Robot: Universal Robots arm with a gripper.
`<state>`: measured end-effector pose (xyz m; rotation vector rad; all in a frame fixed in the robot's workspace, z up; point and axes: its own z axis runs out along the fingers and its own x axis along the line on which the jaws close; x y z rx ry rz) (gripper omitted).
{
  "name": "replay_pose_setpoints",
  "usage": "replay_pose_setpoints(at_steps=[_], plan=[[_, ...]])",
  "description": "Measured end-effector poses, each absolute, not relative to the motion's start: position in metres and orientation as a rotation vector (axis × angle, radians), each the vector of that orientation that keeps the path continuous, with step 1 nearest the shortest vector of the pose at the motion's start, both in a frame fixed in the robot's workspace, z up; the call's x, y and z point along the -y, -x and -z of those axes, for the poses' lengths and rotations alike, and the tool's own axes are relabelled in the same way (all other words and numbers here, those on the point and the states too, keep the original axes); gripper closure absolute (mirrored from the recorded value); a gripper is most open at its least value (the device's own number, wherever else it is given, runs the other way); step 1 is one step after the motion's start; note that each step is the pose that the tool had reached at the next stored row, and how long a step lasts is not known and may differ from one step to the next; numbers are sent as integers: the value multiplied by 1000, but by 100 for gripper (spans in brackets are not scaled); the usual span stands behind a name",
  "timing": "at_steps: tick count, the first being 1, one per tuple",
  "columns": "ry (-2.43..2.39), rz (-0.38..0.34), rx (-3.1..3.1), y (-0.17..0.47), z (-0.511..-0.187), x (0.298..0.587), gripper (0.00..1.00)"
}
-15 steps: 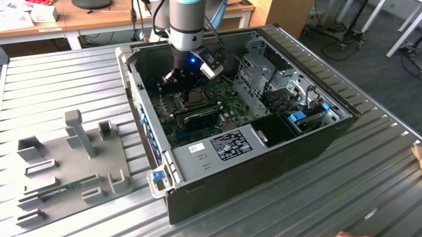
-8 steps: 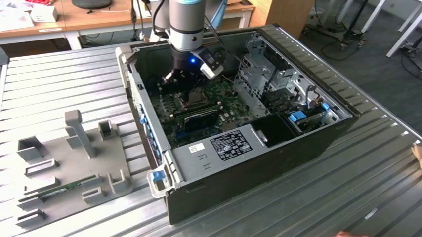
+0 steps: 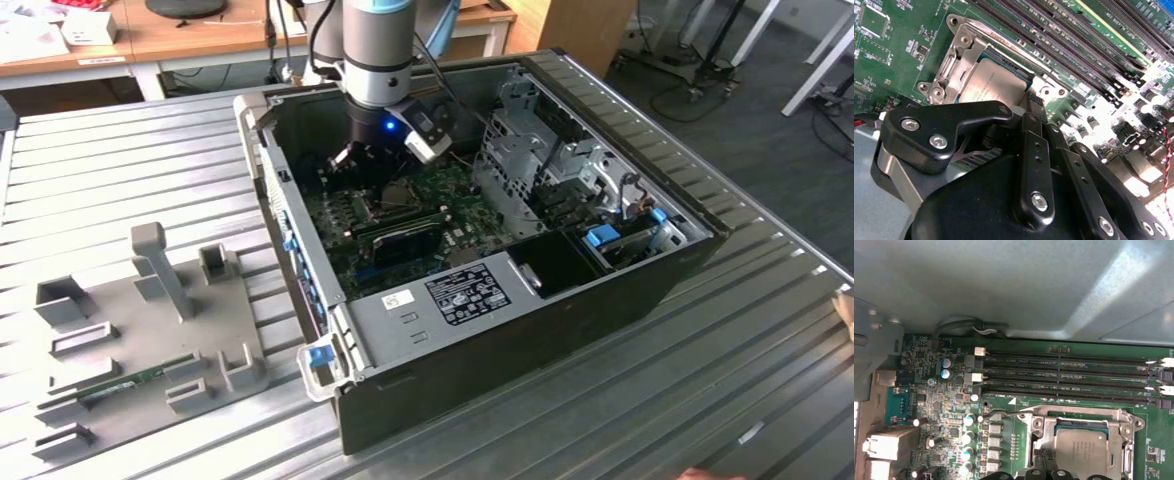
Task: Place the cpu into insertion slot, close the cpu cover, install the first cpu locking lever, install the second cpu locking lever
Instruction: 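Close the cpu cover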
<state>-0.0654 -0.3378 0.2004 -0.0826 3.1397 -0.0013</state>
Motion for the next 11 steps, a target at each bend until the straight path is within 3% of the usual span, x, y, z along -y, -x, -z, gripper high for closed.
replay_pose_setpoints(at_steps=[11], plan=[[83, 2, -3140, 66, -198, 338, 90]])
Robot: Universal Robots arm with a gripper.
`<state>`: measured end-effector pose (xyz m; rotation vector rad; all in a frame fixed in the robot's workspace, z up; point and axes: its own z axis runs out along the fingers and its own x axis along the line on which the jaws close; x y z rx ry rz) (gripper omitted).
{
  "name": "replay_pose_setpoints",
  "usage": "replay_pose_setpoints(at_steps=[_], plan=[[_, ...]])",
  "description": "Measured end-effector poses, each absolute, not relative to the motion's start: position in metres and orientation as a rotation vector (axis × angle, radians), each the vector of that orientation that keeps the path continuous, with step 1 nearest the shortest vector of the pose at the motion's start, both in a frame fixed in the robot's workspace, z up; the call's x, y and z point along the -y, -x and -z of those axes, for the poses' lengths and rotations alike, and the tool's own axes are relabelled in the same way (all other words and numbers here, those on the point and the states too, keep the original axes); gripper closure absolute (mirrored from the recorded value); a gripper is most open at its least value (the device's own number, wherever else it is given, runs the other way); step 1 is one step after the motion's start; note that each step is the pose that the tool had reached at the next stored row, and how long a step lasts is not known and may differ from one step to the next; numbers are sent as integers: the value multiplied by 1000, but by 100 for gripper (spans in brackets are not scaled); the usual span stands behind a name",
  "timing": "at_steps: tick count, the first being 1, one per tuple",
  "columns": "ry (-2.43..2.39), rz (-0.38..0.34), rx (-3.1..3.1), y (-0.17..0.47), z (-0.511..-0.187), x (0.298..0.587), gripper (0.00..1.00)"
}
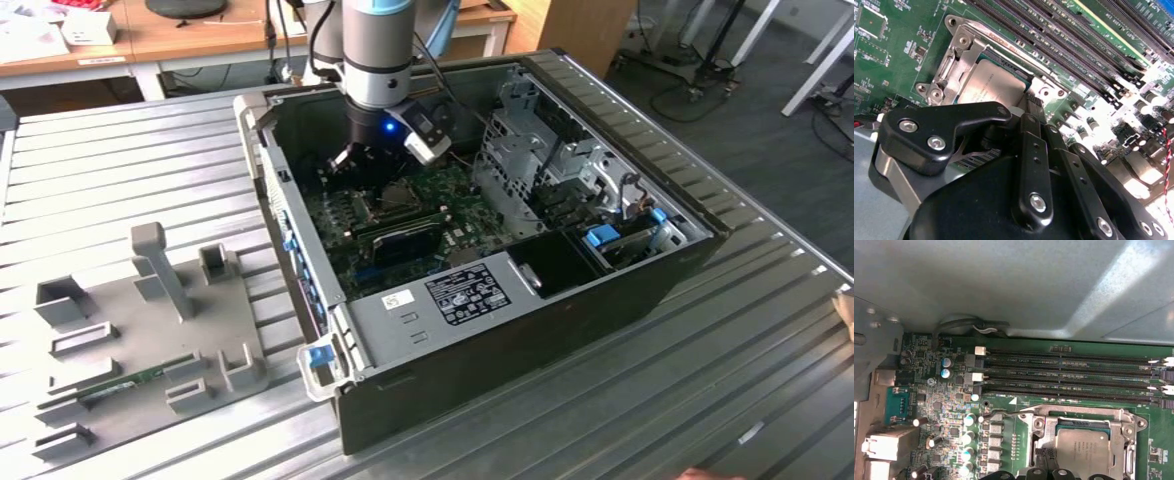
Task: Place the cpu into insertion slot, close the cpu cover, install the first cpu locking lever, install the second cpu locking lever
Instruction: 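Close the cpu cover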
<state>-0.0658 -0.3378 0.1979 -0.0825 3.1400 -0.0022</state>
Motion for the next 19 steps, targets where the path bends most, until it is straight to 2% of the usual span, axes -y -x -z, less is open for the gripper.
replay_pose_setpoints(at_steps=[19], plan=[[83, 2, -3140, 66, -196, 338, 90]])
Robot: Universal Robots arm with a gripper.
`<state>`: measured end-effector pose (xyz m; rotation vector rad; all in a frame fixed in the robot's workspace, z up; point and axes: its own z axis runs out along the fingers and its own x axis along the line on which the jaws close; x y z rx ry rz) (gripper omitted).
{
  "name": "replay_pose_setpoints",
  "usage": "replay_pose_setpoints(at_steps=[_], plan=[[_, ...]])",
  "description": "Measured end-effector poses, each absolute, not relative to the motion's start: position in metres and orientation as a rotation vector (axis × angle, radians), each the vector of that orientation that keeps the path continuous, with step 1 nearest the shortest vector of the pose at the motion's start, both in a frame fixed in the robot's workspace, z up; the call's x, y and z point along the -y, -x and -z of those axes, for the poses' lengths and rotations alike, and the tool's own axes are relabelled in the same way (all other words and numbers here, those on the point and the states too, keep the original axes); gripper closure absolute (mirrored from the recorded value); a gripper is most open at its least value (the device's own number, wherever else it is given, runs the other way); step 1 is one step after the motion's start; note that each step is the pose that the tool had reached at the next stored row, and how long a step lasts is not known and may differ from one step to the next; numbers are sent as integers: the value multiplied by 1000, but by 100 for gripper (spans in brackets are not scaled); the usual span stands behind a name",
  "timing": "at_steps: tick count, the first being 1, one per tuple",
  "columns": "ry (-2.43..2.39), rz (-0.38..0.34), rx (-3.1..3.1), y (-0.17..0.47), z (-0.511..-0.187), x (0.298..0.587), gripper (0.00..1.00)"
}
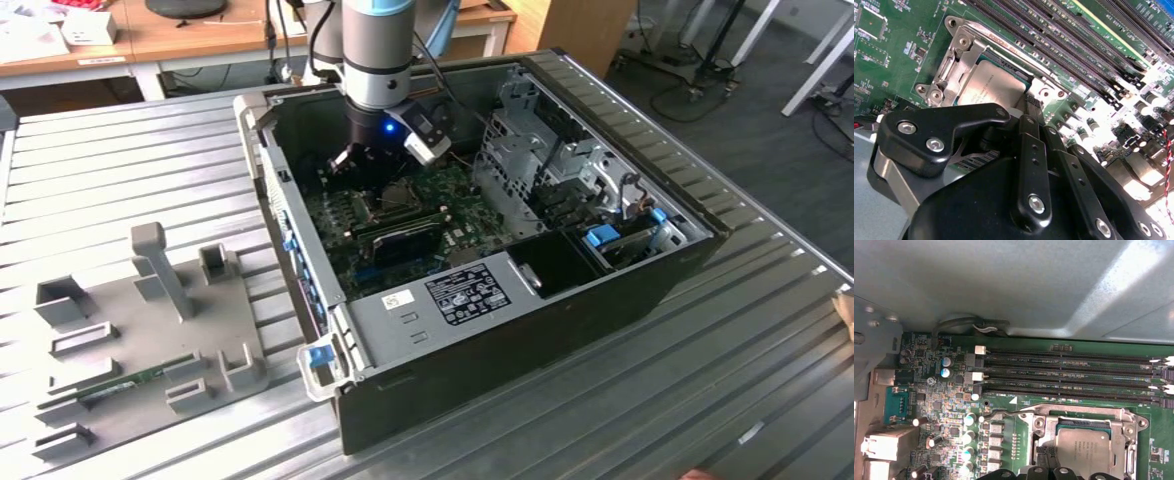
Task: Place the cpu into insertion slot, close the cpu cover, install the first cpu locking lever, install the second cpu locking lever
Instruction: 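Close the cpu cover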
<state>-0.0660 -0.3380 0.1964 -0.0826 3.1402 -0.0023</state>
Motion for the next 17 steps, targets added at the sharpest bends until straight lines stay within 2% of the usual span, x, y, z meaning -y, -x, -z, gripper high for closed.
replay_pose_setpoints(at_steps=[17], plan=[[83, 4, -3141, 66, -196, 338, 90]])
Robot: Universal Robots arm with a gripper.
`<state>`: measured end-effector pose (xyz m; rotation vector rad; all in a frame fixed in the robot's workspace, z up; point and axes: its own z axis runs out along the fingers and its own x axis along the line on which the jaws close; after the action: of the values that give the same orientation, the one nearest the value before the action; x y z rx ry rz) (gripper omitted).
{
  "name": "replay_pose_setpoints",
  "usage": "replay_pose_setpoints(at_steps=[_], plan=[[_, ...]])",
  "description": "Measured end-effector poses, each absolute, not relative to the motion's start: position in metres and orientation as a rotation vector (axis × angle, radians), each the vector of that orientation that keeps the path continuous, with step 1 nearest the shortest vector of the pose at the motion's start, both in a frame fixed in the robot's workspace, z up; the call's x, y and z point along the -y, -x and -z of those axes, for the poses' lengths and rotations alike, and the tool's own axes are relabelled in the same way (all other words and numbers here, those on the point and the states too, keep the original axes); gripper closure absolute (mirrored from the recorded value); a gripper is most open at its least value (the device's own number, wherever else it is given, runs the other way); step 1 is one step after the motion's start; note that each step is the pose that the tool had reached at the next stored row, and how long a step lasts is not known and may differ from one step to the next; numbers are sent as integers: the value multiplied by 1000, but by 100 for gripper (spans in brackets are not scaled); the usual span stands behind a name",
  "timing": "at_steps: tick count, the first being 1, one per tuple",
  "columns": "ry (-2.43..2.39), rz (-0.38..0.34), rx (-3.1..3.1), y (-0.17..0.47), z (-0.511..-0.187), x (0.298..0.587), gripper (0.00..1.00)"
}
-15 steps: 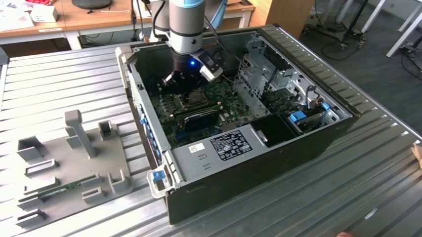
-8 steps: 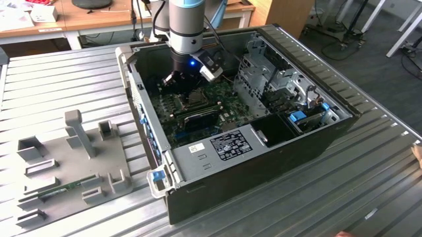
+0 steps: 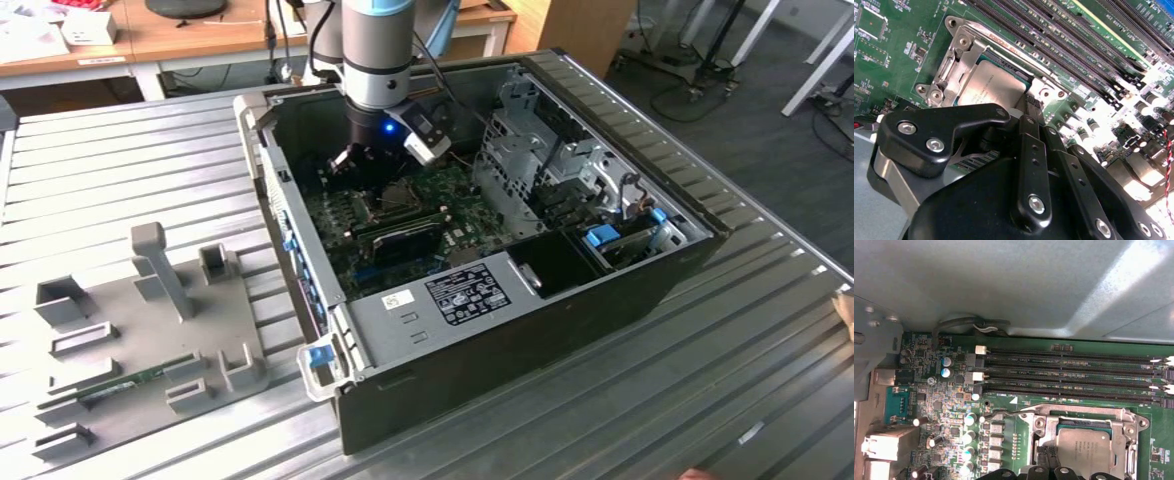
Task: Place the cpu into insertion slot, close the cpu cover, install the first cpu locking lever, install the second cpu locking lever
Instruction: 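Close the cpu cover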
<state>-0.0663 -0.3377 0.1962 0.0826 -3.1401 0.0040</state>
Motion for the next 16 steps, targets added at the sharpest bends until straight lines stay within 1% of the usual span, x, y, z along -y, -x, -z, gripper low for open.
replay_pose_setpoints(at_steps=[16], plan=[[-82, -4, 3140, 67, -196, 336, 90]])
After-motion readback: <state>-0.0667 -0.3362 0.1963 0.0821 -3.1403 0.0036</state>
